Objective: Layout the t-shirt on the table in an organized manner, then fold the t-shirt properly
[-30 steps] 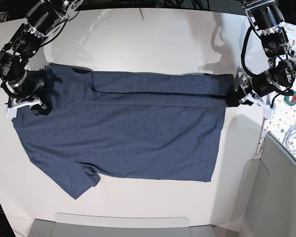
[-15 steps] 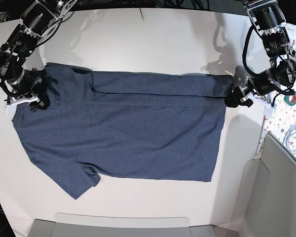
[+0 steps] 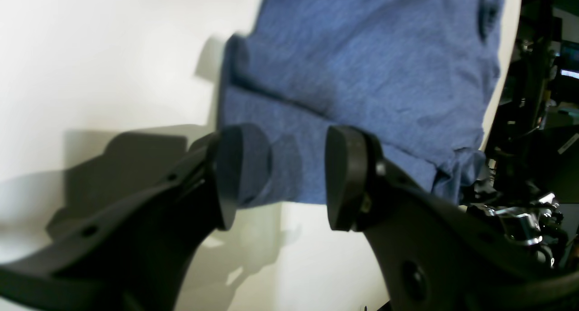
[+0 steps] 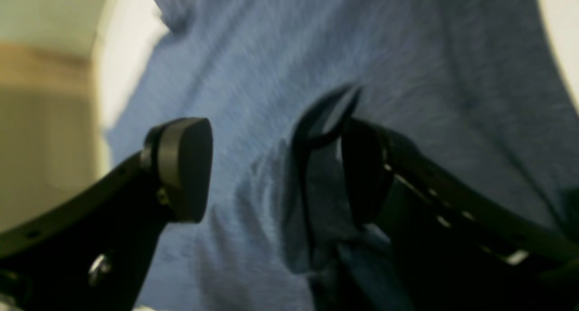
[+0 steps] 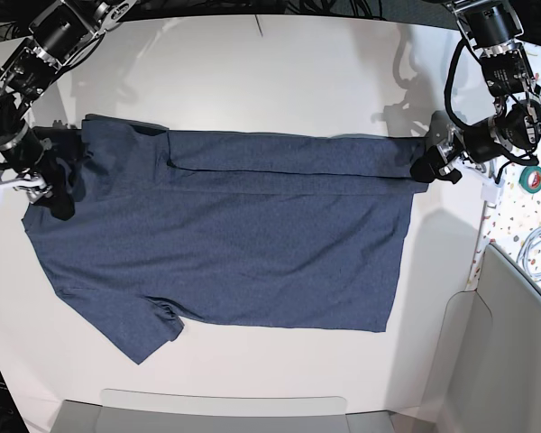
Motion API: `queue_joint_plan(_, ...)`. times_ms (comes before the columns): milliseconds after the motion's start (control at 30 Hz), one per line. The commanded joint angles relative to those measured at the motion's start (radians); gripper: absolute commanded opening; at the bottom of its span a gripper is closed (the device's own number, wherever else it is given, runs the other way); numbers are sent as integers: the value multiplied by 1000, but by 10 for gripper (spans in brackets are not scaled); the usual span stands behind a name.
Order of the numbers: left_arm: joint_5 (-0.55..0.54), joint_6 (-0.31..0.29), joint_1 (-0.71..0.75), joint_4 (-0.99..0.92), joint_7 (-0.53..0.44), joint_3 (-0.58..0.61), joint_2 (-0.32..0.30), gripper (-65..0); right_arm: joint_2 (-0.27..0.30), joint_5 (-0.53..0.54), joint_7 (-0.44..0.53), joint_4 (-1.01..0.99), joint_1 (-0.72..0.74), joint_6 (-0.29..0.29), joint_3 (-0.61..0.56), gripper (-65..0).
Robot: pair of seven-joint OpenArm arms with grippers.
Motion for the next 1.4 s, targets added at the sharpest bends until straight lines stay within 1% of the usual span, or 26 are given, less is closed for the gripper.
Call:
queue_joint_plan(0,-24,-2,-17,18,7,-7,-14,-372,17,64,14,20,13,8,11,-209)
queue_joint_plan(133,-26,-2,3,18,10,-7,-12,-372,22,220,14,23,-47,8,23,-209)
queue_joint_plan(200,-26,-3,8,18,9,-7,-12,-372,13,263,14,51,-102,8,23,-209)
queue_joint_plan(267,-26,-3,11,18,9,-7,-12,-372,-12,295,14,94,-168,8,25,-209)
queue_joint_plan(333,-26,-3,28,18,7,-7,-12,-372,-29,352,14,151,-243,8,28,-210)
queue_joint_plan(400,-26,-3,34,18,7,-7,-12,-372,-40,409,19,209,-329,8,59,-209)
queue_joint_plan(433,-26,-3,36,18,7,-7,-12,-373,-55,423,19,230,-364,8,83,-209)
queue_joint_plan(500,-26,-5,37,18,7,-7,-12,-373,-76,421,19,256,-409,8,131,-209)
queue_joint_plan(600,-26,-5,37,18,7,-7,-12,-373,-83,418,19,253,-439,8,223,-209)
queue_joint_plan(700,-26,-6,37,18,7,-7,-12,-373,-84,390,15,204,-435,8,296,-209)
queue_joint_plan(767,-28,-8,39,18,7,-7,-12,-373,-83,384,15,134,-404,8,318,-209)
queue_joint_plan(900,-28,-8,52,18,7,-6,-11,-373,-76,372,19,8,-337,8,321,-209)
queue_joint_plan(967,-28,-8,52,18,7,-6,-11,-373,-76,327,19,-14,-297,7,322,-209)
queue_joint_plan(1167,-28,-8,54,18,7,-6,-11,-373,-83,131,20,-18,-168,7,322,-209)
queue_joint_plan(1233,-28,-8,65,18,7,-6,-11,-373,-84,87,20,-18,-140,7,322,-209)
queue_joint_plan(1367,-28,-8,66,18,7,-7,-11,-373,-84,45,20,-18,-114,7,322,-213)
